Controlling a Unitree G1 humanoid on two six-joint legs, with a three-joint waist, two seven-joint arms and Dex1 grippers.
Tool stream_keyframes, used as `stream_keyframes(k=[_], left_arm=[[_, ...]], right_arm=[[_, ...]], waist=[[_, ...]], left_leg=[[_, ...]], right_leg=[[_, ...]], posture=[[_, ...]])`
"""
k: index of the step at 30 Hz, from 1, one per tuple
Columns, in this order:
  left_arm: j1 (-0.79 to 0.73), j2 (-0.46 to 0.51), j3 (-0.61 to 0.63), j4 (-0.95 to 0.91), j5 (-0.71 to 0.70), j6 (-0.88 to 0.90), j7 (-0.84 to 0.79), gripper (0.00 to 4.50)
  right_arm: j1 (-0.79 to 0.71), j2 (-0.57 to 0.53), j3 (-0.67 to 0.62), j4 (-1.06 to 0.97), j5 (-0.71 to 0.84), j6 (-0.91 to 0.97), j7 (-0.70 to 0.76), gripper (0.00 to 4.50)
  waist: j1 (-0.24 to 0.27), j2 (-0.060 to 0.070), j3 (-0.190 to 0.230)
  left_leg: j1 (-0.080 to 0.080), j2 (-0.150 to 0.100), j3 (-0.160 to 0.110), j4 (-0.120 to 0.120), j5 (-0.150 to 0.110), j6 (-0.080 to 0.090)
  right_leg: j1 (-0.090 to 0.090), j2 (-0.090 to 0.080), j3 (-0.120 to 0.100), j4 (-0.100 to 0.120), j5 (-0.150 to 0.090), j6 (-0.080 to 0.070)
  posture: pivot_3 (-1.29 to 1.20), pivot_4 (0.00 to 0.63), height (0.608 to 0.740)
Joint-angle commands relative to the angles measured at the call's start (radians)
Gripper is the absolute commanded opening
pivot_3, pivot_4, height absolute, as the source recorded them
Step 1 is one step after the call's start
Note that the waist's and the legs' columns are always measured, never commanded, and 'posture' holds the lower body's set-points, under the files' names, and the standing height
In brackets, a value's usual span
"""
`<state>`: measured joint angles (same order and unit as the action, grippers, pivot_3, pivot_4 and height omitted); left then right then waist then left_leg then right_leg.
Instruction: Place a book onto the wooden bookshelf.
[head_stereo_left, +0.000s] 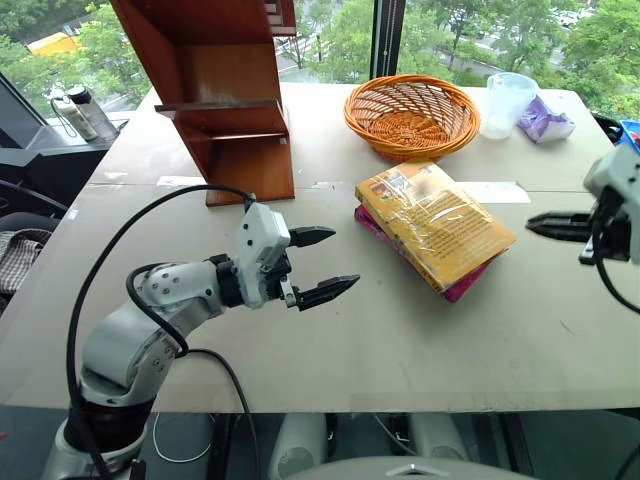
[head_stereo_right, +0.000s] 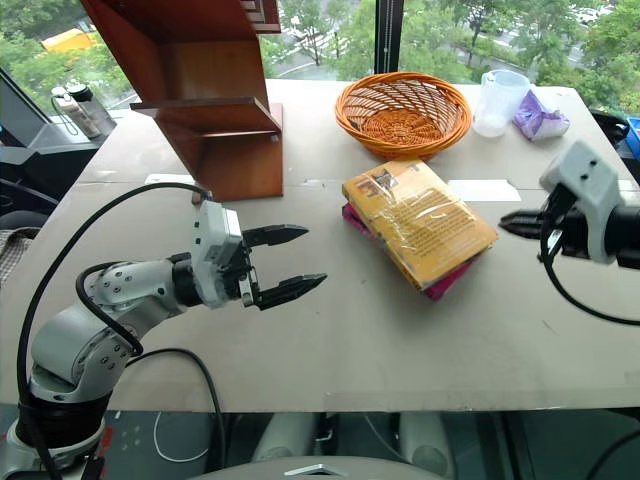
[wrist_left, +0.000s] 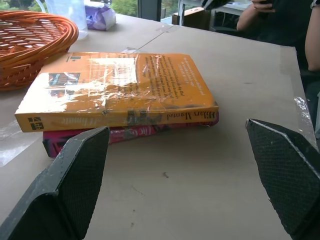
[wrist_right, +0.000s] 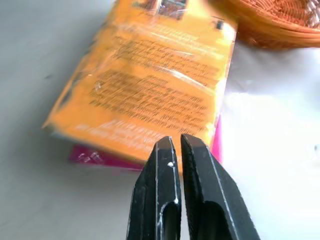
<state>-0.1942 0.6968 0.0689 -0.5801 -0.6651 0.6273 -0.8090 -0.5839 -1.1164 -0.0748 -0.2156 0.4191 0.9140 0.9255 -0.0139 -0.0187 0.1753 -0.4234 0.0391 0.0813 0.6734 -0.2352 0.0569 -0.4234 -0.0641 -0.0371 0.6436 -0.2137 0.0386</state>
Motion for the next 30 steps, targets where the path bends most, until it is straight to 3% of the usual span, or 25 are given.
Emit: stream_keyframes(k=[1,7,12,18,30], left_arm=[[0.001,0.001,0.020,-0.038,-0.011,-0.015,0.010,4.50],[0.068,0.025,0.095,-0.052,-0.048,-0.034,-0.024,4.50],[0.137,0.039,0.171,-0.075,-0.094,-0.044,-0.049,4.50],[0.177,0.058,0.230,-0.077,-0.129,-0.042,-0.058,4.50],[0.216,0.074,0.237,-0.092,-0.136,-0.047,-0.052,4.50]], right_arm=[[-0.155,0.072,0.207,0.238,-0.200,-0.126,-0.035,0.07],[-0.387,0.255,0.360,0.627,-0.353,-0.311,0.006,0.07],[-0.467,0.345,0.398,0.790,-0.406,-0.410,0.069,0.07],[-0.480,0.388,0.405,0.821,-0.436,-0.438,0.143,0.07],[-0.424,0.411,0.370,0.668,-0.419,-0.369,0.199,0.07]], waist=[[0.001,0.000,0.000],[0.006,0.001,0.001],[0.005,0.001,0.001],[0.004,0.001,0.001],[0.001,0.001,0.001]], left_leg=[[-0.001,0.000,0.000,0.000,0.000,0.000],[-0.010,-0.001,0.003,-0.001,0.003,-0.004],[-0.011,-0.001,0.005,-0.003,0.003,-0.004],[-0.010,-0.001,0.005,-0.003,0.002,-0.003],[-0.008,0.000,0.006,-0.002,0.003,-0.004]], right_leg=[[0.000,0.000,0.000,0.000,0.001,-0.001],[-0.010,0.001,0.004,0.000,0.005,0.001],[-0.011,0.001,0.004,-0.001,0.004,0.002],[-0.010,0.001,0.004,0.000,0.004,0.002],[-0.010,0.001,0.004,0.003,0.004,0.001]], posture=[[0.00,0.150,0.733],[0.00,0.150,0.733],[0.00,0.150,0.733],[0.00,0.150,0.733],[0.00,0.150,0.733]])
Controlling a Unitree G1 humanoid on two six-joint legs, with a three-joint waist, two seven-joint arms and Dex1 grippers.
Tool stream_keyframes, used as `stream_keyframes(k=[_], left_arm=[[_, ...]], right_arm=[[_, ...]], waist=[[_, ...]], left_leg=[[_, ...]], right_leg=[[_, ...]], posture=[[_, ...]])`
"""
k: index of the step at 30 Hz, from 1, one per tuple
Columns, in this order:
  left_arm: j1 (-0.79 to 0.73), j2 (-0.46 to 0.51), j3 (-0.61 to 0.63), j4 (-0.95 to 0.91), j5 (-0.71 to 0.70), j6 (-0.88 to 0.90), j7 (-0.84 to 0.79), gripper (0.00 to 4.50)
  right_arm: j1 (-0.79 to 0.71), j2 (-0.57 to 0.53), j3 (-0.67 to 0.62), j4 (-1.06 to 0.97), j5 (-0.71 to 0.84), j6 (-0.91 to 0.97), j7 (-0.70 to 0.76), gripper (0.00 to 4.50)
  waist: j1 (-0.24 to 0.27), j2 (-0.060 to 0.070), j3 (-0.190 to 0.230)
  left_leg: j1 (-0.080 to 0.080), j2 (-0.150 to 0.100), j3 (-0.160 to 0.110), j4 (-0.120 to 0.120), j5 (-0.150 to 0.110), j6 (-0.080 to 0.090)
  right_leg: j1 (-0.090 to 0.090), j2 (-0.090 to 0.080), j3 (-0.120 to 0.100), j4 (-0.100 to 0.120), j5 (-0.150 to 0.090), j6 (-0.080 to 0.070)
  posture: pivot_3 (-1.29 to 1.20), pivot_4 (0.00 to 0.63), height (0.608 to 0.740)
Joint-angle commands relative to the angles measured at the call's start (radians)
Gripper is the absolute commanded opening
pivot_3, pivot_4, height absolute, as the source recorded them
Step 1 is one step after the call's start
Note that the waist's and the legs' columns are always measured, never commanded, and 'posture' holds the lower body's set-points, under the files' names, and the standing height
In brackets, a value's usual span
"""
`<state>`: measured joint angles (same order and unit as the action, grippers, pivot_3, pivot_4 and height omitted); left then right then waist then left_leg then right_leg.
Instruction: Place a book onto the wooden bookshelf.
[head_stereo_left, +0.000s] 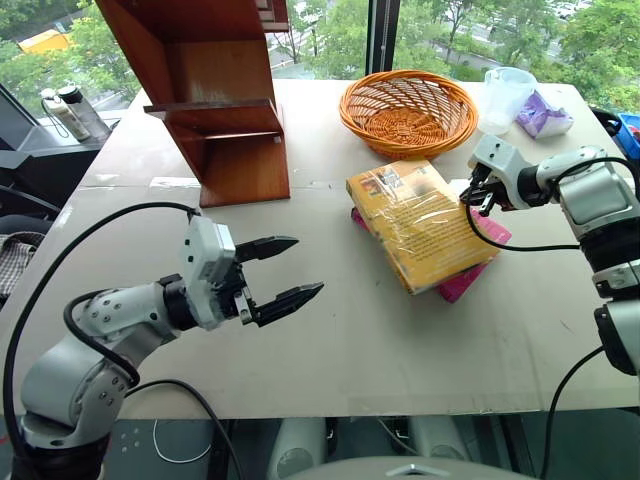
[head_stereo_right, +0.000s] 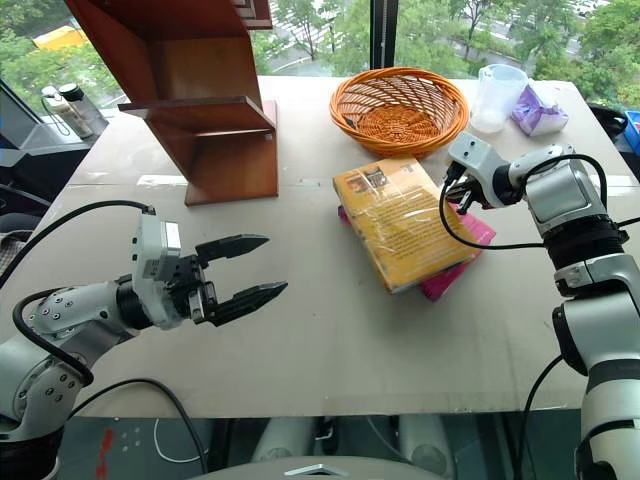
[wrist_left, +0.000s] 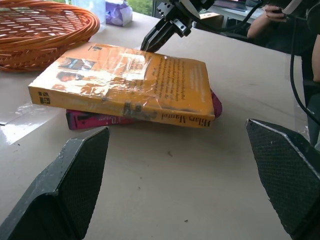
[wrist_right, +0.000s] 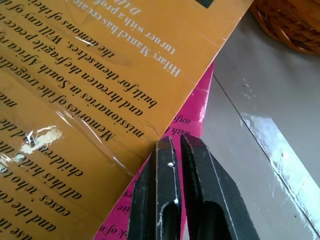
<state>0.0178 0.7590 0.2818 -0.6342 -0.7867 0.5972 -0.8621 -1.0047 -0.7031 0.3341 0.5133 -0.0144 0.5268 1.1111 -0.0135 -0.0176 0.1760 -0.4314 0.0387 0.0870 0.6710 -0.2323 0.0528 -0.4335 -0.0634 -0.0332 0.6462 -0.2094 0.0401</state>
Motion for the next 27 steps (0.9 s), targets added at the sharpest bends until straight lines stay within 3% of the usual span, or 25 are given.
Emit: stream_keyframes(k=[1,7,11,14,16,18,22,27], left_arm=[[0.002,0.013,0.023,-0.036,-0.015,-0.016,0.001,4.50],[0.011,0.030,0.018,-0.024,-0.002,-0.003,0.005,4.50],[0.005,0.024,-0.014,-0.007,-0.012,0.031,0.037,4.50],[-0.020,0.021,-0.034,0.034,-0.042,0.091,0.058,4.50],[-0.064,0.023,-0.056,0.078,-0.087,0.172,0.078,4.50],[-0.120,0.039,-0.079,0.131,-0.122,0.264,0.092,4.50],[-0.233,0.045,-0.104,0.243,-0.198,0.433,0.116,4.50],[-0.401,-0.045,-0.095,0.470,-0.289,0.676,0.244,4.50]], right_arm=[[-0.001,0.001,-0.039,-0.067,0.014,0.023,0.012,0.07],[0.033,-0.009,-0.057,-0.131,0.024,0.044,0.003,0.07],[0.144,-0.118,-0.168,-0.290,0.084,0.015,0.024,0.07],[0.335,-0.240,-0.346,-0.521,0.211,0.066,0.095,0.83],[0.547,-0.291,-0.598,-0.717,0.363,0.103,0.184,1.68],[0.724,-0.285,-0.828,-0.861,0.482,0.124,0.233,2.61],[0.934,-0.257,-1.089,-1.002,0.640,0.219,0.239,4.47],[1.105,-0.205,-1.264,-1.094,0.718,0.247,0.178,4.47]], waist=[[0.000,0.000,0.000],[0.001,0.000,0.000],[0.019,0.000,0.000],[0.033,0.000,0.000],[0.046,0.000,0.000],[0.050,0.000,0.000],[0.031,0.000,0.000],[0.024,0.000,-0.001]], left_leg=[[0.000,0.000,0.000,0.000,0.000,0.000],[0.000,0.000,0.000,0.000,-0.001,0.001],[-0.001,0.000,-0.001,0.000,0.000,0.001],[-0.001,-0.001,0.000,0.000,0.000,0.000],[-0.001,-0.001,-0.003,-0.001,-0.001,0.001],[-0.001,0.000,-0.006,0.000,-0.002,0.002],[0.002,0.001,-0.006,0.001,-0.002,0.003],[0.018,0.001,-0.007,0.001,-0.002,0.003]], right_leg=[[0.000,0.000,0.000,0.000,0.000,0.000],[0.000,0.000,0.000,0.000,0.000,0.000],[0.000,-0.001,-0.001,-0.001,0.000,0.000],[0.000,-0.001,-0.001,-0.002,0.000,0.000],[0.002,-0.001,-0.004,-0.003,0.000,0.001],[0.003,-0.001,-0.005,-0.003,-0.001,0.001],[0.005,0.001,-0.005,-0.002,-0.002,0.003],[0.020,0.000,-0.006,-0.002,-0.005,0.000]], posture=[[0.00,0.150,0.733],[0.00,0.150,0.733],[0.00,0.150,0.733],[0.00,0.150,0.733],[0.00,0.150,0.733],[0.00,0.150,0.733],[0.00,0.150,0.733],[0.00,0.150,0.733]])
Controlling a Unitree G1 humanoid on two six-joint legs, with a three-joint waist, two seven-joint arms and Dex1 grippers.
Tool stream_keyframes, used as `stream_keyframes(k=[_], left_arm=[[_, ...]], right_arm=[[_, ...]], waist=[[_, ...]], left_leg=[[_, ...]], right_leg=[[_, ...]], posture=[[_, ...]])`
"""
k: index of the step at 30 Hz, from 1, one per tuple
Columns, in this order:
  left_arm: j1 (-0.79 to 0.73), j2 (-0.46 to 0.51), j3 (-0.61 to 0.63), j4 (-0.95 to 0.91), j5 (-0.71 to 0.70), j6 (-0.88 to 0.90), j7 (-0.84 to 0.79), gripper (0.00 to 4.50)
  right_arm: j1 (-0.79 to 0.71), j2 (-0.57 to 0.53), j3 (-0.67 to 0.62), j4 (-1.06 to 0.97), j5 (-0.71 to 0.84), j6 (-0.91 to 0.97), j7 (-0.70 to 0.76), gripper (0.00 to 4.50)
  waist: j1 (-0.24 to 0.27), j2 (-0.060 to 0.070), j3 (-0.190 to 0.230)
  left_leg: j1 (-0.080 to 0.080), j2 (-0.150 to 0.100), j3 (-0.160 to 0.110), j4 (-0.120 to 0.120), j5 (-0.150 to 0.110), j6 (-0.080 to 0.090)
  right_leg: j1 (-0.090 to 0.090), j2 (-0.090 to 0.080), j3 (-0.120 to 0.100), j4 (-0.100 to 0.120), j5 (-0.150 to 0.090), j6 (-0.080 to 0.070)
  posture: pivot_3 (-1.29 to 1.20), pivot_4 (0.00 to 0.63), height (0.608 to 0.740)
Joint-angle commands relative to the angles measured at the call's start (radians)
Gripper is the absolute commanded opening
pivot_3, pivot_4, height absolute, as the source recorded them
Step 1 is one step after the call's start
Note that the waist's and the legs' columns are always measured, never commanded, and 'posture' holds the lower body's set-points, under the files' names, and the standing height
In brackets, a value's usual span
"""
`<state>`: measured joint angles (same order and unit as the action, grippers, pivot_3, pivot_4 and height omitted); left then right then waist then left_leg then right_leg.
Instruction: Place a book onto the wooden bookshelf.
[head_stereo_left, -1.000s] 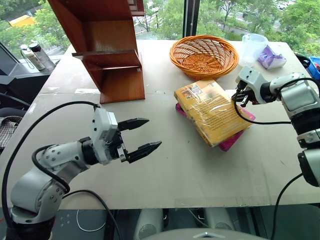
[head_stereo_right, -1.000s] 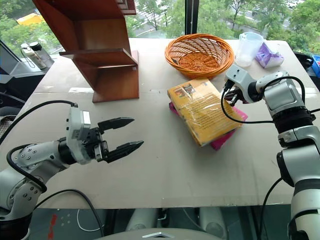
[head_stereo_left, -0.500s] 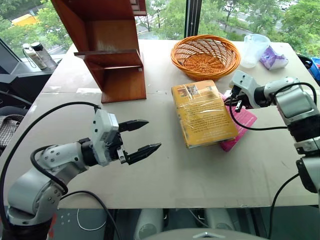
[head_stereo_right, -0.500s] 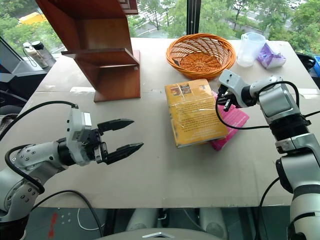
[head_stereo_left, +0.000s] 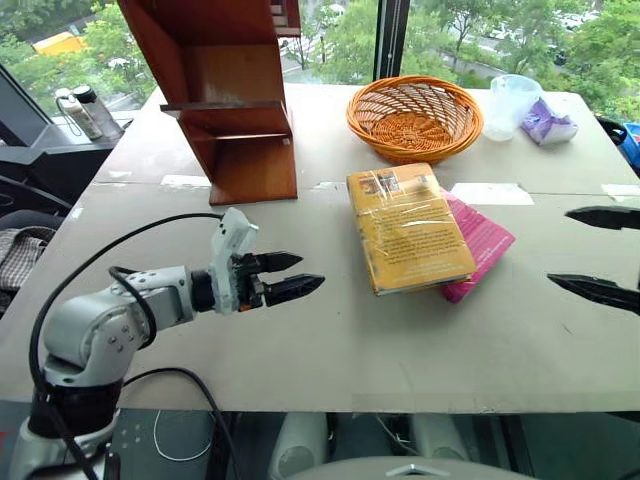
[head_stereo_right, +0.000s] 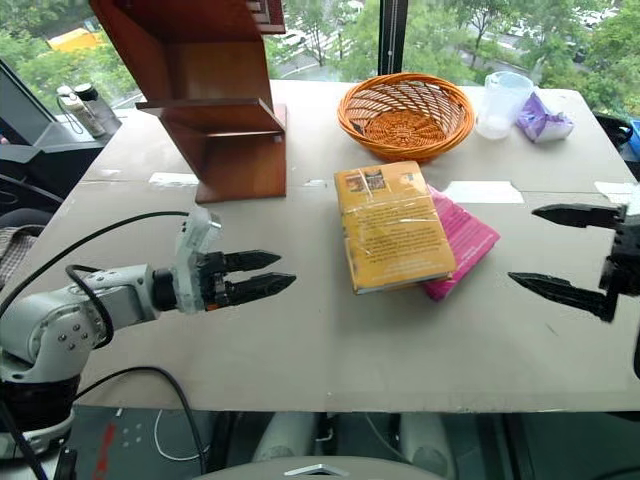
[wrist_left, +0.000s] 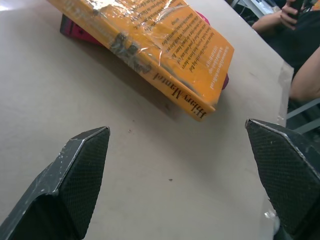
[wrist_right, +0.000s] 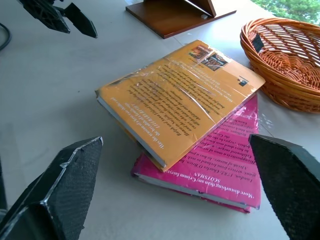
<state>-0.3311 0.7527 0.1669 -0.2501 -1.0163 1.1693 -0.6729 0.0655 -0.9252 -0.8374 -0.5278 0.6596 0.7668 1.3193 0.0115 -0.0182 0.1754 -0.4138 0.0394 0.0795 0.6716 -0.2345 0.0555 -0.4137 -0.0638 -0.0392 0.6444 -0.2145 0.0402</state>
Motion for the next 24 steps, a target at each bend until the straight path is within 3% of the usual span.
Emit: stream_keyframes(k=[1,6,13,22,24], left_arm=[[-0.081,-0.069,0.028,0.128,-0.076,0.139,0.079,4.50],[-0.225,-0.235,0.087,0.362,-0.105,0.248,0.193,4.50],[-0.381,-0.405,0.101,0.625,-0.019,0.187,0.245,4.50],[-0.522,-0.534,0.030,0.955,0.147,0.042,0.060,4.50],[-0.542,-0.529,0.016,0.988,0.162,0.055,-0.007,3.71]], right_arm=[[0.056,0.029,-0.118,-0.069,0.066,0.015,-0.045,4.47],[0.173,0.084,-0.202,-0.139,0.138,0.017,-0.106,4.47],[0.271,0.131,-0.214,-0.234,0.199,-0.016,-0.208,4.47],[0.355,0.139,-0.244,-0.289,0.264,-0.054,-0.298,4.47],[0.373,0.135,-0.239,-0.294,0.269,-0.043,-0.331,4.50]], waist=[[0.001,0.000,0.000],[0.005,-0.001,0.000],[0.004,-0.002,0.000],[0.004,-0.003,-0.001],[0.004,-0.003,0.000]], left_leg=[[0.000,0.000,0.000,0.000,0.000,0.000],[-0.002,-0.002,-0.002,0.000,0.000,0.000],[-0.003,-0.003,-0.003,0.000,0.000,0.000],[-0.003,-0.003,-0.003,0.000,0.000,0.000],[-0.003,-0.003,-0.003,0.000,0.000,0.000]], right_leg=[[0.000,0.000,0.000,0.000,0.000,0.000],[0.000,0.000,0.000,0.000,0.000,-0.001],[0.000,-0.001,0.000,0.000,0.001,-0.001],[0.000,-0.001,-0.001,-0.001,0.001,-0.003],[0.000,-0.001,-0.001,-0.001,0.001,-0.003]], posture=[[0.00,0.150,0.733],[0.00,0.150,0.733],[0.00,0.150,0.733],[0.00,0.150,0.733],[0.00,0.150,0.733]])
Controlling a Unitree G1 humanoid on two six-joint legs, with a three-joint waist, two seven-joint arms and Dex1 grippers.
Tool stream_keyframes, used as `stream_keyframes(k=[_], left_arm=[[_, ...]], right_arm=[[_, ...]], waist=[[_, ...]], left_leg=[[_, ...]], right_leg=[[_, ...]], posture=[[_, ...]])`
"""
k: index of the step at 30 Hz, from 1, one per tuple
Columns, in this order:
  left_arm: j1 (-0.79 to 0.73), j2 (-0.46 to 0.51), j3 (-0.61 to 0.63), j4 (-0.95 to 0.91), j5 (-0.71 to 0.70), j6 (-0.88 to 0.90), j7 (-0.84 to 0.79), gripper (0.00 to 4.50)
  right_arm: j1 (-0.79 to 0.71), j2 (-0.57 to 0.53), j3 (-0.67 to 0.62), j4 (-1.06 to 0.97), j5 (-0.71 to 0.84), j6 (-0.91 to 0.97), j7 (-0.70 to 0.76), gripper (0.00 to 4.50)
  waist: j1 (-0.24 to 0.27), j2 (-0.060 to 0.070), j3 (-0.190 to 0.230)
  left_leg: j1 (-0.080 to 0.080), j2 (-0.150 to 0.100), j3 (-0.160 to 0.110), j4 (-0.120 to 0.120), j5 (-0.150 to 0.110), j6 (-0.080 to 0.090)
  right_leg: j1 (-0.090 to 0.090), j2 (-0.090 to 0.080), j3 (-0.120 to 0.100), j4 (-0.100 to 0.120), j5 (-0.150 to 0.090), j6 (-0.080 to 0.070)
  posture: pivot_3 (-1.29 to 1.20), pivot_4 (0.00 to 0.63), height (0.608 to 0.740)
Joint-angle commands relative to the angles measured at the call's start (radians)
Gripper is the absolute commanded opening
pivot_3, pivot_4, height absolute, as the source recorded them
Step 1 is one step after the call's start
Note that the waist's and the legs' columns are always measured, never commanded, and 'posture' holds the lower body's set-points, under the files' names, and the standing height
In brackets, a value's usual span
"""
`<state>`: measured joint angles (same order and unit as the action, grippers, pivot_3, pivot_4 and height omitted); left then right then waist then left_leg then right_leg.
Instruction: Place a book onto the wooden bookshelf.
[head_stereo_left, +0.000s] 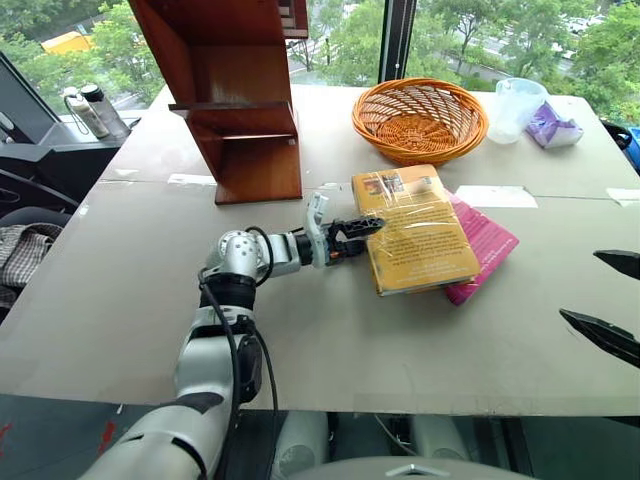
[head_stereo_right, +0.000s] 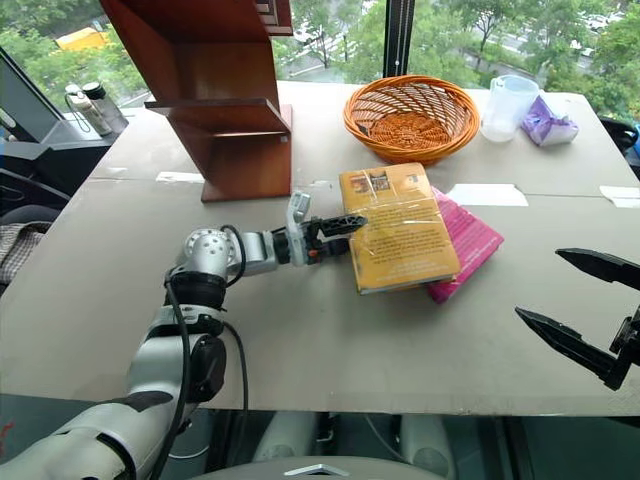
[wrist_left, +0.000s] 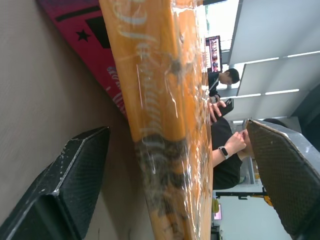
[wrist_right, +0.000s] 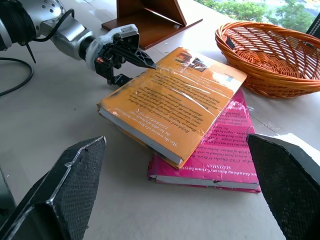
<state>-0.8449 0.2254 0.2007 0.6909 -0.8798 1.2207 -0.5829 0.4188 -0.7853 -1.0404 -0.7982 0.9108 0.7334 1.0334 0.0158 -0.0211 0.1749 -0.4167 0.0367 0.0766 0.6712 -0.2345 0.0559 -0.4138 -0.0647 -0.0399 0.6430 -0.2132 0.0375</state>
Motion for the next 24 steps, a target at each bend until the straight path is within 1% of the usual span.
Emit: stream_keyframes(k=[1,6,7,8,12,16,18,20,22,24], left_arm=[[-0.035,-0.001,-0.021,0.065,0.038,-0.001,-0.117,3.26],[-0.052,0.014,-0.032,0.104,0.078,0.016,-0.226,0.71],[-0.054,0.018,-0.025,0.103,0.080,0.018,-0.236,0.31],[-0.056,0.025,-0.018,0.098,0.080,0.022,-0.247,0.13],[-0.041,0.093,0.025,-0.009,0.045,0.101,-0.260,0.12],[-0.009,0.191,0.114,-0.326,-0.055,0.290,-0.186,0.12],[0.016,0.230,0.146,-0.482,-0.095,0.352,-0.155,0.12],[0.076,0.304,0.134,-0.712,-0.117,0.349,-0.142,0.12],[0.124,0.367,0.151,-0.925,-0.136,0.336,-0.110,0.12],[0.169,0.456,0.132,-1.104,-0.096,0.235,-0.114,0.12]], right_arm=[[0.031,-0.005,-0.032,-0.028,0.020,-0.011,-0.052,4.50],[0.051,-0.008,-0.011,-0.046,0.044,-0.027,-0.092,4.50],[0.049,-0.010,-0.003,-0.049,0.050,-0.028,-0.101,4.50],[0.045,-0.014,0.006,-0.052,0.056,-0.028,-0.111,4.50],[0.012,-0.033,0.059,-0.034,0.067,-0.040,-0.132,4.50],[-0.109,-0.049,0.154,0.044,0.071,-0.089,-0.147,4.50],[-0.180,-0.055,0.207,0.085,0.078,-0.102,-0.156,4.50],[-0.251,-0.057,0.271,0.132,0.066,-0.122,-0.154,4.50],[-0.327,-0.057,0.335,0.193,0.044,-0.144,-0.149,4.50],[-0.388,-0.054,0.388,0.250,0.021,-0.165,-0.142,4.50]], waist=[[0.000,0.000,0.000],[0.000,0.000,0.000],[-0.001,0.000,0.000],[-0.001,0.000,0.000],[-0.006,-0.001,0.000],[-0.012,-0.002,0.001],[-0.013,-0.002,0.001],[-0.010,-0.001,0.001],[-0.009,-0.001,0.001],[-0.005,-0.002,0.002]], left_leg=[[0.000,0.000,0.000,0.000,0.000,0.000],[-0.001,0.000,0.000,-0.001,0.000,0.000],[-0.001,0.000,-0.001,-0.001,0.000,0.000],[-0.001,0.000,-0.001,-0.001,0.000,0.000],[-0.002,0.001,-0.001,-0.001,0.000,0.000],[-0.004,0.001,-0.001,-0.002,0.000,0.000],[-0.005,0.001,-0.002,-0.001,0.000,0.000],[-0.006,0.001,-0.002,-0.001,0.000,0.000],[-0.006,0.001,-0.002,-0.002,0.000,0.000],[-0.006,0.000,-0.002,-0.002,0.000,-0.001]], right_leg=[[0.000,0.000,0.000,0.000,0.000,0.000],[-0.001,0.000,-0.001,-0.001,0.000,0.000],[-0.001,-0.001,-0.001,-0.001,0.000,0.000],[-0.001,-0.001,-0.001,-0.001,0.000,0.000],[-0.002,-0.002,-0.001,-0.001,0.000,0.001],[-0.004,-0.003,-0.001,-0.001,0.001,-0.001],[-0.005,-0.005,0.000,-0.001,0.001,-0.001],[-0.005,-0.006,0.000,-0.001,0.001,-0.001],[-0.005,-0.006,0.001,-0.001,0.001,-0.001],[-0.005,-0.007,0.001,-0.001,0.001,-0.001]], posture=[[0.00,0.150,0.733],[0.00,0.150,0.733],[0.00,0.150,0.733],[0.00,0.150,0.733],[0.00,0.150,0.733],[0.00,0.150,0.733],[0.00,0.150,0.733],[0.00,0.150,0.733],[0.00,0.150,0.733],[0.00,0.150,0.733]])
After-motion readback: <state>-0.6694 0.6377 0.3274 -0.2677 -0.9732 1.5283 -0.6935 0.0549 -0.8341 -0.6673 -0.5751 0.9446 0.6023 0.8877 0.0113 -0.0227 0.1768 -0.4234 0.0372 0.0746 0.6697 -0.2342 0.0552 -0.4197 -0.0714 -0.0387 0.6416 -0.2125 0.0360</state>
